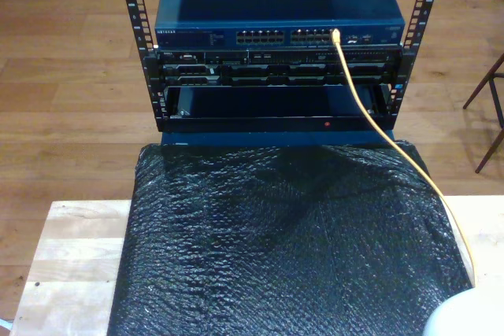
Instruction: Grab the cable and plug it in
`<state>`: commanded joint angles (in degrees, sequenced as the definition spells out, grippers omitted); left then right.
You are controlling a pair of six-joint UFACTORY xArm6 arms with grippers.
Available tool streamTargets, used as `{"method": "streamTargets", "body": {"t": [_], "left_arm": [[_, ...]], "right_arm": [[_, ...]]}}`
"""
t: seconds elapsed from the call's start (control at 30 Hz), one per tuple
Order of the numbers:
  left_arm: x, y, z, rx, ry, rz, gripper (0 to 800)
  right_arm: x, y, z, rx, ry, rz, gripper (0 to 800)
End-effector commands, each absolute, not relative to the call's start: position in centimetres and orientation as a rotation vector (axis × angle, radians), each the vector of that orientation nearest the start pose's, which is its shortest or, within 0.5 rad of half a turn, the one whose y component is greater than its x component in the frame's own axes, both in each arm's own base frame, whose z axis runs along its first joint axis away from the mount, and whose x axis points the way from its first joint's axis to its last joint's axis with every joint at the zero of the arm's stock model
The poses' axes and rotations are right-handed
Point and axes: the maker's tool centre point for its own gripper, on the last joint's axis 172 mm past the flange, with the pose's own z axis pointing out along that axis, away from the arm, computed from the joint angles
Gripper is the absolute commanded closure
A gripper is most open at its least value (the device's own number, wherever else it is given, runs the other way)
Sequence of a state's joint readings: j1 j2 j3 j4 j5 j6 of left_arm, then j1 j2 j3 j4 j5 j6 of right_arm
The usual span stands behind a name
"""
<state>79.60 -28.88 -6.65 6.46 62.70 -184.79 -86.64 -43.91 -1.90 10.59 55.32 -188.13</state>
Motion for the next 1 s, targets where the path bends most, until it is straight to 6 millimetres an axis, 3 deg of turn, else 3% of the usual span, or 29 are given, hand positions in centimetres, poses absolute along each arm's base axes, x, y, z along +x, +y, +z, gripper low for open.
{"method": "streamTargets", "body": {"t": [0.63, 1.0], "left_arm": [[-0.1, 12.0, 3.5, -2.281, 2.716, -0.397, 0], [-0.1, 12.0, 3.5, -2.281, 2.716, -0.397, 0]], "right_arm": [[3.9, -15.3, 2.5, 2.165, 2.318, 0.405, 1], [3.7, -15.8, 2.1, 2.166, 2.294, 0.356, 0]]}}
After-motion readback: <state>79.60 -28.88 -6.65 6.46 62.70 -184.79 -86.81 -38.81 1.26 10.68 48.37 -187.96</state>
